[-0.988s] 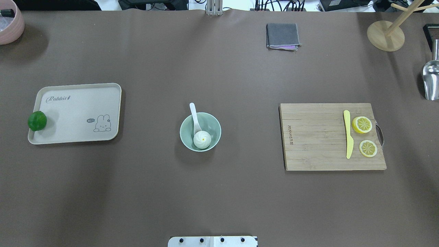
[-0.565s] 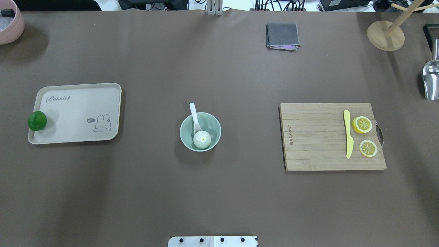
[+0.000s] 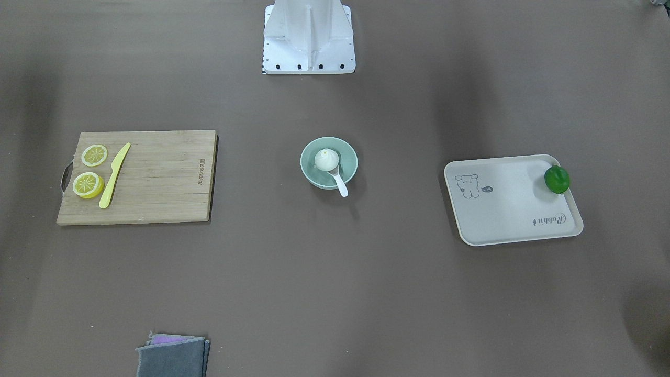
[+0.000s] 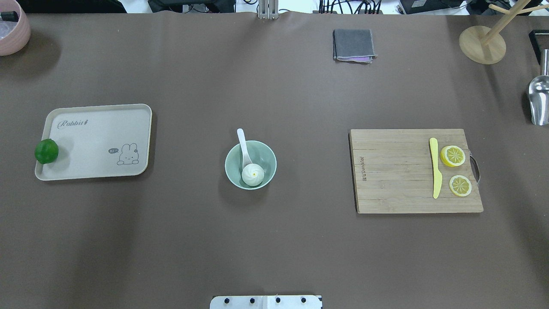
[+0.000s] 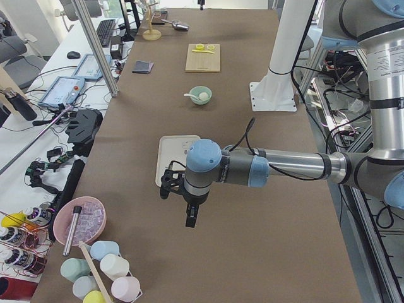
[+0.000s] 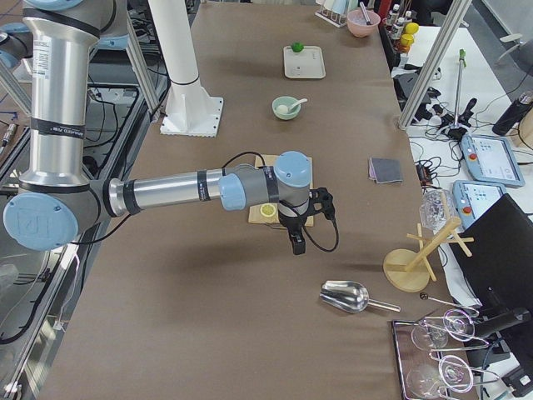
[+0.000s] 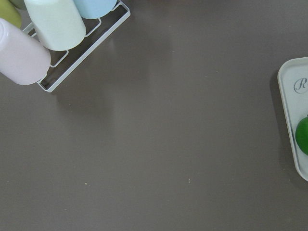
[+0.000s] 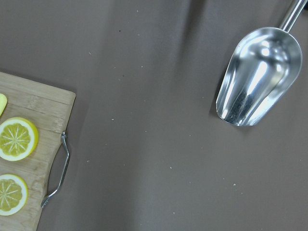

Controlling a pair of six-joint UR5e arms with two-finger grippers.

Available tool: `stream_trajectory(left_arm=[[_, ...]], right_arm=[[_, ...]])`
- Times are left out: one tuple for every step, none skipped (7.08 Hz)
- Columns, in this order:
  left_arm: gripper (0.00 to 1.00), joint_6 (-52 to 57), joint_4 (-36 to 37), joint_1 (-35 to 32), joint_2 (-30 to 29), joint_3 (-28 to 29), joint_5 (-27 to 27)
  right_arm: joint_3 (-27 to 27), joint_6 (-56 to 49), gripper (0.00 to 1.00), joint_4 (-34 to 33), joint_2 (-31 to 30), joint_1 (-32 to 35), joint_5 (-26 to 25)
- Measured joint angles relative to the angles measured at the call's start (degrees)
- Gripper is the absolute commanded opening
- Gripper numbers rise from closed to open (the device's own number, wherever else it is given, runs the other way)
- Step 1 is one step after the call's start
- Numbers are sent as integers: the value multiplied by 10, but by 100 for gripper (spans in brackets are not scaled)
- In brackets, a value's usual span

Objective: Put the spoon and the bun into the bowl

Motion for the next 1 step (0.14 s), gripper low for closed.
stream_trajectory(left_arm=[[99,0,-1,0,2,-2,-2]], right_arm=[[1,0,100,0,0,0,0]])
